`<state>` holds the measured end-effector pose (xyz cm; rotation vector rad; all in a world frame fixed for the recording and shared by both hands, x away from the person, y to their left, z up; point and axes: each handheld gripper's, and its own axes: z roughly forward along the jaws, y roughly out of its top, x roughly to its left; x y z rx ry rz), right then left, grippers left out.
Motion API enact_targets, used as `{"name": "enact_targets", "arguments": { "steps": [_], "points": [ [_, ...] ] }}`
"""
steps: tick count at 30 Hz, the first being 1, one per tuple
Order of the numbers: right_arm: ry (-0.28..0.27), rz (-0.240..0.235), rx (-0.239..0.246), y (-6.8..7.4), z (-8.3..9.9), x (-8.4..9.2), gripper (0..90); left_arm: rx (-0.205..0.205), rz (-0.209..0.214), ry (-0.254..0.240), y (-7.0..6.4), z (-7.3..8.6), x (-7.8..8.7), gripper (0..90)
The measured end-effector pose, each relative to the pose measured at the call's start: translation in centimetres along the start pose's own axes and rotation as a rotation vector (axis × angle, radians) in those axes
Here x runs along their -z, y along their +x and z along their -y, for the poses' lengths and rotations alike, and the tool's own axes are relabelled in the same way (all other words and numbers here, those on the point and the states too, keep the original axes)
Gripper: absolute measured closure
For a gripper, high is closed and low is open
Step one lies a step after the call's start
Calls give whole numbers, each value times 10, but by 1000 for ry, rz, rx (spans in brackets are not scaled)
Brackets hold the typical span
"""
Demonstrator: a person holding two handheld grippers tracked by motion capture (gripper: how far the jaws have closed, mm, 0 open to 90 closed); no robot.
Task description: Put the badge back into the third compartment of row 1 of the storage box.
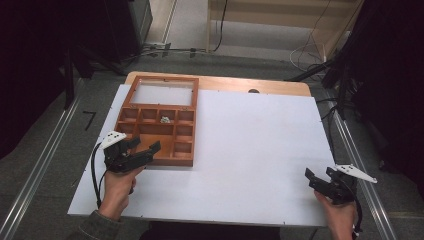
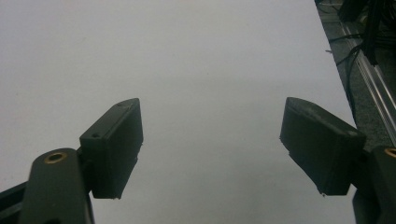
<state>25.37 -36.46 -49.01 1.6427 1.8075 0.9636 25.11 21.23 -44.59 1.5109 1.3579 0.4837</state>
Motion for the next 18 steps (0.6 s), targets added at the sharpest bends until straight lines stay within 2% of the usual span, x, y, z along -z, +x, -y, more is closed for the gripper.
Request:
{"name": "enact_targets", "arguments": {
  "steps": [18],
  "points": [
    [-1, 0, -1, 0, 0, 1, 193, 7, -8, 3, 6, 8, 9, 184]
  ]
}}
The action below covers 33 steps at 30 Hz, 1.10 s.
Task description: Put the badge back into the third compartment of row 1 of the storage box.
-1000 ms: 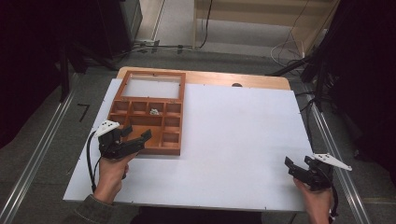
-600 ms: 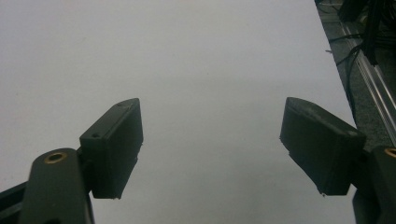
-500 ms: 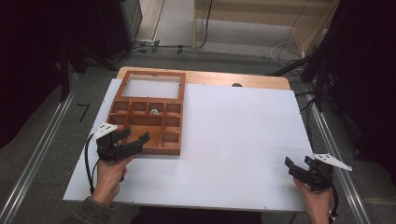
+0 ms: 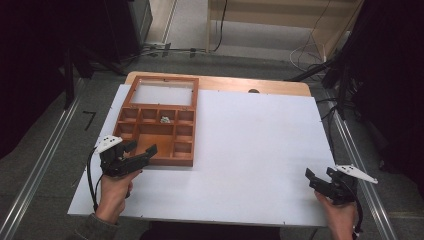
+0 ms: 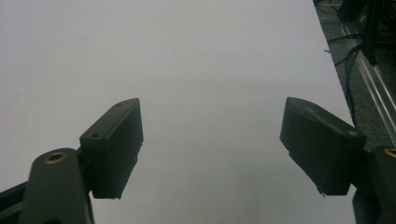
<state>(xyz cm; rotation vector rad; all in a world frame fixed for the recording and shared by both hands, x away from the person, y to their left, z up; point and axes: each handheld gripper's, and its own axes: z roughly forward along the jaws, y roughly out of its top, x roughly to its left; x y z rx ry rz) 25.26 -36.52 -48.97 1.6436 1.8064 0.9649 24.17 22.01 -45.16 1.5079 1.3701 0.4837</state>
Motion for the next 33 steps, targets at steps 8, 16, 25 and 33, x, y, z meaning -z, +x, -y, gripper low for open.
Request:
{"name": "enact_targets", "arguments": {
  "steps": [8, 16, 25, 33],
  "points": [
    [0, 0, 1, 0, 0, 1, 193, 4, -6, 2, 2, 5, 4, 184],
    [0, -1, 1, 0, 0, 1, 193, 5, -12, 14, 4, 10, 7, 184],
    [-5, 0, 3, -1, 1, 2, 193, 5, -29, 42, 10, 22, 7, 184],
    [4, -8, 8, -2, 3, 0, 154, -20, -78, 15, 14, 34, 18, 177]
  ]
}}
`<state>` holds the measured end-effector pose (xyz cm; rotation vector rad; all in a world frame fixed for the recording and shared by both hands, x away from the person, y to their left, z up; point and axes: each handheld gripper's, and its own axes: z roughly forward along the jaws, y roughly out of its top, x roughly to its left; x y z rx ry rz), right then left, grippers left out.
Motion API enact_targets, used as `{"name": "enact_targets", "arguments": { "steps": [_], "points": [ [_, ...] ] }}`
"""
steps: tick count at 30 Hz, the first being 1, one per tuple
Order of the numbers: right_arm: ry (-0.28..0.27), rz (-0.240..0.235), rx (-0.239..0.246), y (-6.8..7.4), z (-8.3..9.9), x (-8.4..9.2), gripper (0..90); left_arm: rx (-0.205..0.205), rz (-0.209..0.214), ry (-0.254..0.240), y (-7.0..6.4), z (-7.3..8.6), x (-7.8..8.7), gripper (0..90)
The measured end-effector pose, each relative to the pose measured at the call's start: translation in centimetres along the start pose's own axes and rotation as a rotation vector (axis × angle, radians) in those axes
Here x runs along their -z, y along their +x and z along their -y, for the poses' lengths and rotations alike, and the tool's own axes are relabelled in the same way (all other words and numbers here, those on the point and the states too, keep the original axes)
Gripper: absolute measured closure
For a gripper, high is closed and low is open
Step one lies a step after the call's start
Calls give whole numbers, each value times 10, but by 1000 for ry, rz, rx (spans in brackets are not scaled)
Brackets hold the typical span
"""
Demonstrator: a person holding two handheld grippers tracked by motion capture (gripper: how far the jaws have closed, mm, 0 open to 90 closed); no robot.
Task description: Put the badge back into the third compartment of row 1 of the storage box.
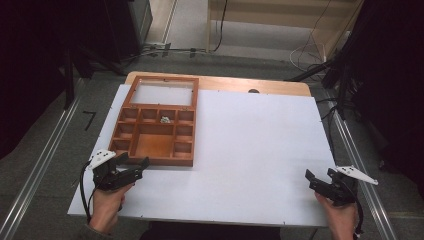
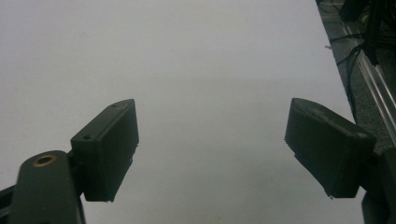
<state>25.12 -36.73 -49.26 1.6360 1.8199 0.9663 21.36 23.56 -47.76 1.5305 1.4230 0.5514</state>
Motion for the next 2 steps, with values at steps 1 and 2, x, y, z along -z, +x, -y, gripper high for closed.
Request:
{"name": "enact_targets", "arguments": {
  "steps": [1, 2],
  "points": [
    [8, 6, -1, 0, 1, -2, 152, -5, -10, -2, 1, 2, 2, 177],
    [19, 8, 7, -1, 2, -4, 150, -2, -17, -5, 3, 4, 3, 177]
  ]
}}
